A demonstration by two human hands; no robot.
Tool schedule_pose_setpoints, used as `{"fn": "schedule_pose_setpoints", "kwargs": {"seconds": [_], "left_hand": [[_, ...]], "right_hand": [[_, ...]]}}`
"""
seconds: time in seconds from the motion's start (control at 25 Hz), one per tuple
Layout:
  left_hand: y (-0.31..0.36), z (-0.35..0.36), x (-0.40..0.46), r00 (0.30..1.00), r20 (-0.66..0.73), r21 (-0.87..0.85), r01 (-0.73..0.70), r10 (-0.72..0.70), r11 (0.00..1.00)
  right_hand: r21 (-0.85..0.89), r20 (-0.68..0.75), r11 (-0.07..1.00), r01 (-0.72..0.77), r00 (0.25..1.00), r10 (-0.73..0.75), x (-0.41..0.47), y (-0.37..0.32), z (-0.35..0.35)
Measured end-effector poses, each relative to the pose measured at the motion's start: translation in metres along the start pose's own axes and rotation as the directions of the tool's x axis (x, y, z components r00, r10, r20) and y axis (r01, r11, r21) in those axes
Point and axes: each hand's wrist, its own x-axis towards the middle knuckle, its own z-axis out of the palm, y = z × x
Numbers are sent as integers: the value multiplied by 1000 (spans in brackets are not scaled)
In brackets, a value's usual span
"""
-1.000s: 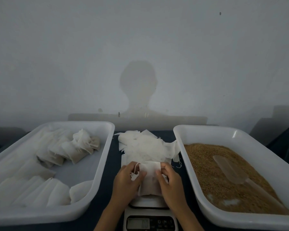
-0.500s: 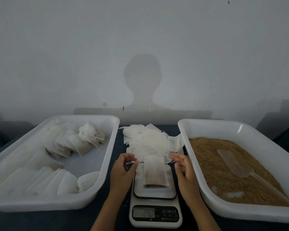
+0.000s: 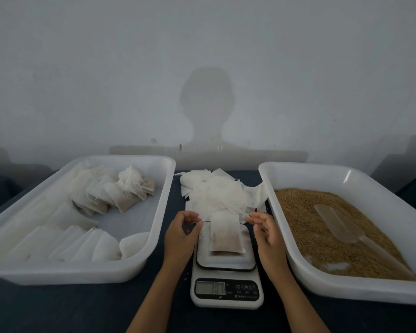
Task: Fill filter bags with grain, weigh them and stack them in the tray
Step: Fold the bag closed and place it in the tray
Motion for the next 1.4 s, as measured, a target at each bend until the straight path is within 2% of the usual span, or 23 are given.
{"fn": "schedule_pose_setpoints", "kwargs": {"seconds": [0.2, 0.4, 0.52, 0.64, 0.8, 0.92, 1.08, 1.2, 1.32, 1.4], "left_hand": [[0, 2, -1, 1000, 16, 6, -7, 7, 1000], [0, 15, 8, 972, 192, 288, -187, 135, 939], [6, 27, 25, 972, 228, 463, -160, 57, 872], [13, 33, 35, 969, 245, 496, -116, -11, 860], [22, 25, 29, 973, 228, 285, -96, 30, 954], [43, 16, 19, 960, 264, 168, -137, 89, 976], [79, 12, 13, 955, 245, 76, -189, 165, 979], [104, 21, 7, 951, 246, -115, -165, 189, 980], [125, 41, 0, 946, 250, -235, -146, 205, 961], [131, 57, -3, 929, 331, -272, -76, 167, 959]], "right_hand": [[9, 5, 1000, -7, 1000, 7, 1, 2, 1], [-111, 94, 991, -77, 992, 88, 9, 3, 8], [-159, 108, 982, -102, 987, 120, 17, -3, 15], [-153, 80, 985, -77, 993, 90, 21, -14, 20], [-76, 23, 997, -27, 999, 29, 16, -31, 22], [28, 6, 1000, 4, 1000, -4, 7, -46, 24], [201, 62, 971, -128, 991, 117, -4, -64, 22], [166, 113, 957, -239, 968, 223, -1, -83, 11], [136, 95, 958, -253, 966, 241, -1, -100, -19], [1, 37, 966, -257, 966, 257, 3, -108, -53]]}}
